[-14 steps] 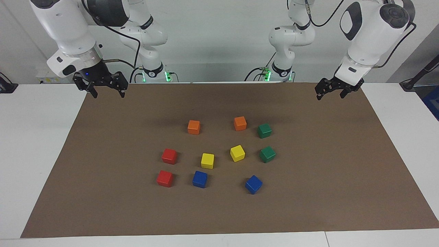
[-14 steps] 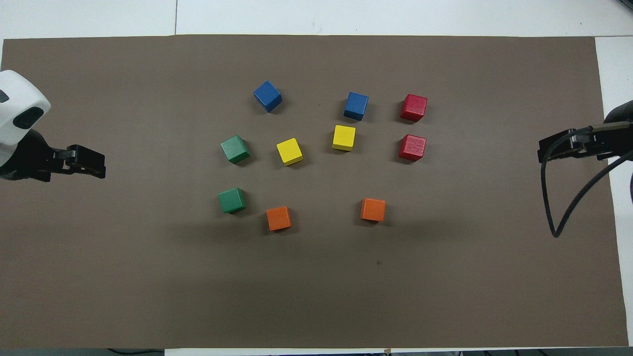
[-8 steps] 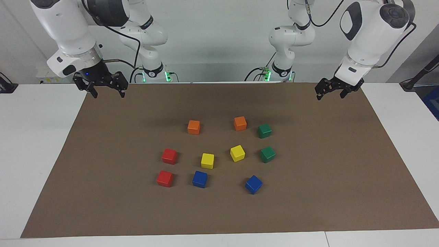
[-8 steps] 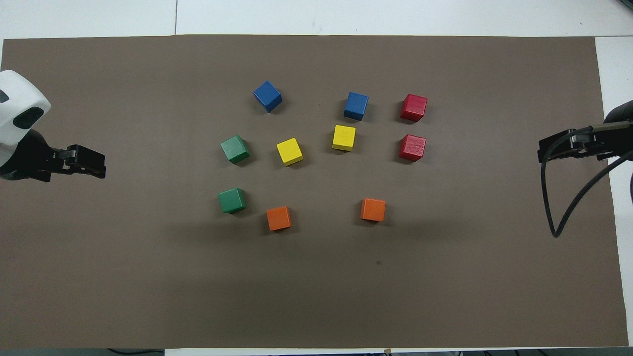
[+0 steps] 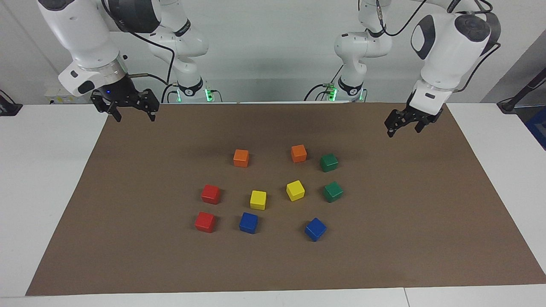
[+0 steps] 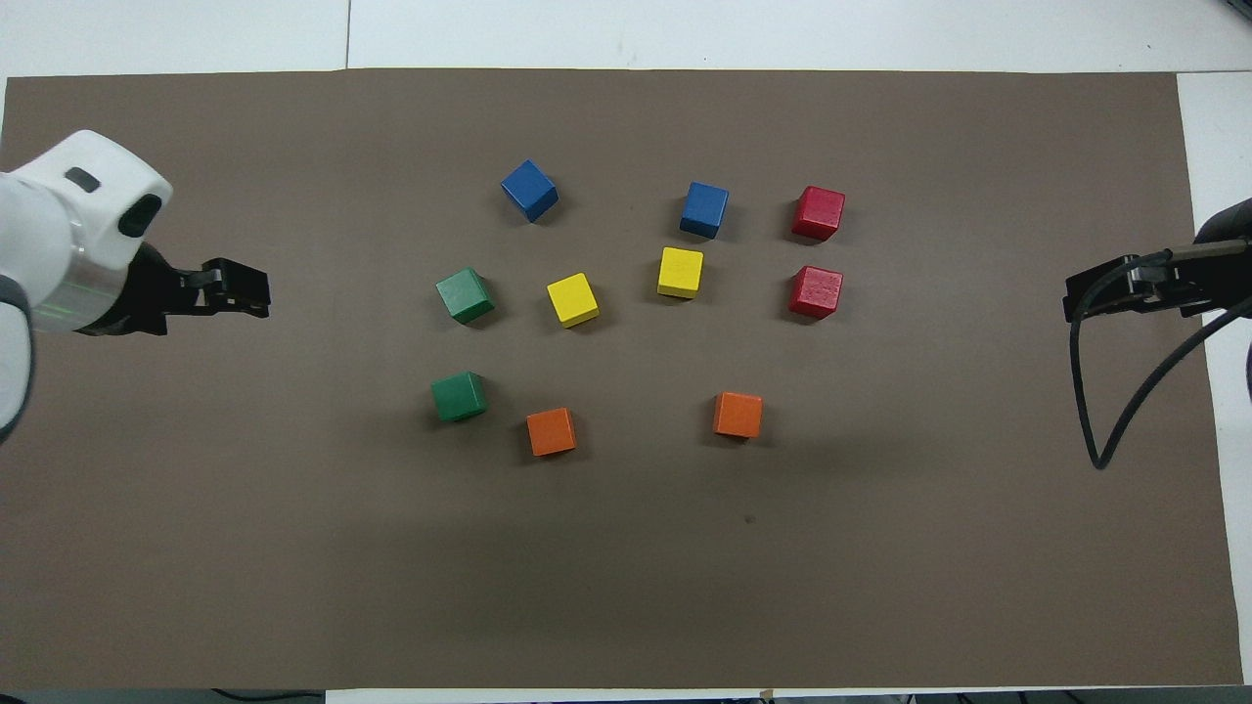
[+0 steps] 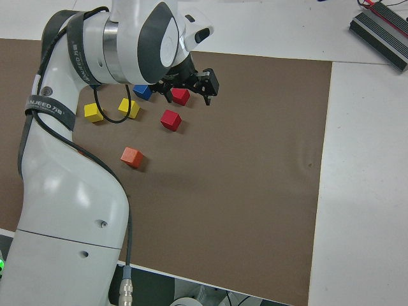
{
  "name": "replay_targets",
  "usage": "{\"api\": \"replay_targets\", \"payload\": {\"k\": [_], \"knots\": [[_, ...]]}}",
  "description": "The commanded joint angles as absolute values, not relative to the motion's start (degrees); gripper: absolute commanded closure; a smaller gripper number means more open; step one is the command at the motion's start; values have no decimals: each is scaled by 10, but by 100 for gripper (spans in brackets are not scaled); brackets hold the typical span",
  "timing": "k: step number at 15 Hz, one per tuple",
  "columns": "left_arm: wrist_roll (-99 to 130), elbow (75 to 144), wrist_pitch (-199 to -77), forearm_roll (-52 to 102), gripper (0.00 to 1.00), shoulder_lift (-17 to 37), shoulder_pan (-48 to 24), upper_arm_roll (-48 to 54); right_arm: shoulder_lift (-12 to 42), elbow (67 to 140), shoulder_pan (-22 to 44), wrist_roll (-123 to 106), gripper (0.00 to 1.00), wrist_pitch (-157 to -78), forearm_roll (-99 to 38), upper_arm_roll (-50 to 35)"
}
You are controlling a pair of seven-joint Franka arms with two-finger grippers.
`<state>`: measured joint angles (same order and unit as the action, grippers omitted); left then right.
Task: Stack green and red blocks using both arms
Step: 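Move the left gripper toward the green block nearer the robot, then grasp the green block with the left gripper while the right gripper grasps the red block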
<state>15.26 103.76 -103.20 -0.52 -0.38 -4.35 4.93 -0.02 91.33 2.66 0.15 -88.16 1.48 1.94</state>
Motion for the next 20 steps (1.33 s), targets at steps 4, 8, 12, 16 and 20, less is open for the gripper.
{"api": "replay_targets", "payload": {"k": [4, 8, 12, 16, 20], "knots": [[323, 1172, -1257, 2, 0, 52, -156, 45, -21, 994, 56, 100, 0, -954, -2, 13], [359, 1192, -1288, 2, 0, 84, -184, 43, 0, 1106, 108, 242, 0, -1108, -3, 13], [366, 1232, -1312, 2, 0, 86, -191, 44, 67, 1127, 133, 345, 0, -1214, -11, 13], [468, 1252, -1353, 2, 0, 108, -232, 43, 108, 1139, 140, 371, 0, -1279, -12, 13], [413, 1252, -1347, 1, 59, 108, -222, 43, 144, 1134, 145, 389, 0, -1306, -12, 13]]}}
